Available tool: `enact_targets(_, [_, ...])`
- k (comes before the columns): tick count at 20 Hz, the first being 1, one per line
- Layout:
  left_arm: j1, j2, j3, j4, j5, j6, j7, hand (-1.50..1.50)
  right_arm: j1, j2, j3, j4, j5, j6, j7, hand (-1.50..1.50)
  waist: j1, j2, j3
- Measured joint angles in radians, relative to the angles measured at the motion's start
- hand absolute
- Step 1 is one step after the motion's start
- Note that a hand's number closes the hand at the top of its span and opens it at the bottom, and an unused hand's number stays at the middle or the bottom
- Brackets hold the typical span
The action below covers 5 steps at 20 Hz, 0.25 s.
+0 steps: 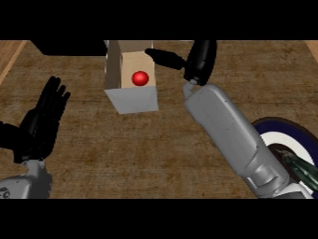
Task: Pick the tomato from the plate and place it in the cardboard box
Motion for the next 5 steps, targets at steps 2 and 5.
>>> enact_targets(2, [0.004, -0.002, 0.003, 0.016, -0.001, -0.002, -0.015, 0.00, 0.043, -0.005, -0.014, -0.034, -0.015, 0.010, -0.038, -1.50, -0.003, -0.001, 0.000])
enact_targets(5, [0.019, 0.006, 0.005, -0.014, -0.001, -0.004, 0.005, 0.00, 0.110, -0.003, -0.031, -0.081, -0.017, 0.022, -0.091, -1.50, -0.005, -0.003, 0.000])
